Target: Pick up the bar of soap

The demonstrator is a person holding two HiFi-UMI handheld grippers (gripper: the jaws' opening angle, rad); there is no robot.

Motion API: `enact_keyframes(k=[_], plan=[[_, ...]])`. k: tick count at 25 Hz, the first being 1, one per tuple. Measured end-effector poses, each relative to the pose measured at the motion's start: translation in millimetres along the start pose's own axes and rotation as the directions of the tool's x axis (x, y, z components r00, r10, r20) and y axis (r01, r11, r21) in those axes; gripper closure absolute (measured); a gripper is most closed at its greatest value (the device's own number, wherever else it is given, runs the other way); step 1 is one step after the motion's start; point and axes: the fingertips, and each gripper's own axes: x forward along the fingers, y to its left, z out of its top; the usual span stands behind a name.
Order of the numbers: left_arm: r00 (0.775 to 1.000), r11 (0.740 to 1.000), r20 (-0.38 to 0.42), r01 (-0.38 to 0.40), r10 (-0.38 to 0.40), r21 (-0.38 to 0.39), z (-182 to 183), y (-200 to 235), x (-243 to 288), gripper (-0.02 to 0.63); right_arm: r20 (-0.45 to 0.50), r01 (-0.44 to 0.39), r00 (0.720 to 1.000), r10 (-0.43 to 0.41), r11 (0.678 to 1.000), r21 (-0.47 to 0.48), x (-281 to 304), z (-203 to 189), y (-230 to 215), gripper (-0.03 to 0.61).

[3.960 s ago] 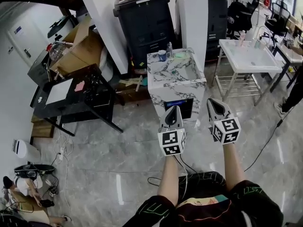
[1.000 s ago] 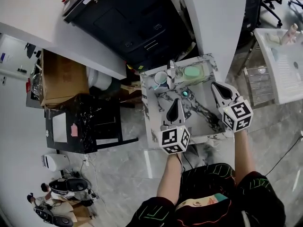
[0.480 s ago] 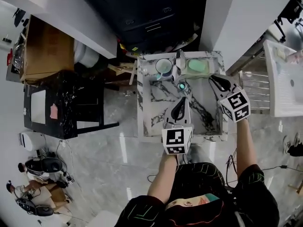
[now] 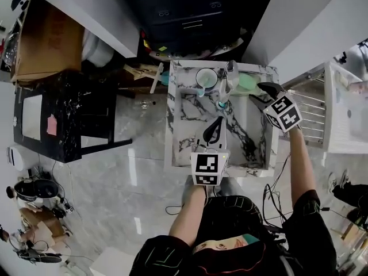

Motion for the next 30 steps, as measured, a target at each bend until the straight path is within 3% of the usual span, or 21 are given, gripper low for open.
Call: enact_keyframes(k=[9,14,28,30], plan=[[0.999,0.999,-0.026,0.044,-0.045,-0.019,-7.5,3.5,6.2,0.606,-0.217,-0.080,0.974,0.069,0.996,-0.042,38.6,-11.1,-20.2,0.334],[0.998,0.998,-0.034,0.055,-0.056,-0.029,-10.2,6.6,6.6,0.604,-0.315,-0.134,0.942,0.114,0.990,-0.041,55.9,-17.2,-25.9,0.305],[0.996,0.997,-0.057,0.065,-0.067,-0.041,-21.3,14.5,4.1,0.604,-0.470,-0.226,0.862,0.191,0.974,-0.017,87.1,-31.4,-21.7,0.287],[0.995,0.997,-0.061,0.071,-0.074,-0.043,-22.8,13.0,4.1,0.604,-0.504,-0.219,0.847,0.169,0.975,-0.041,88.5,-34.2,-23.0,0.288]])
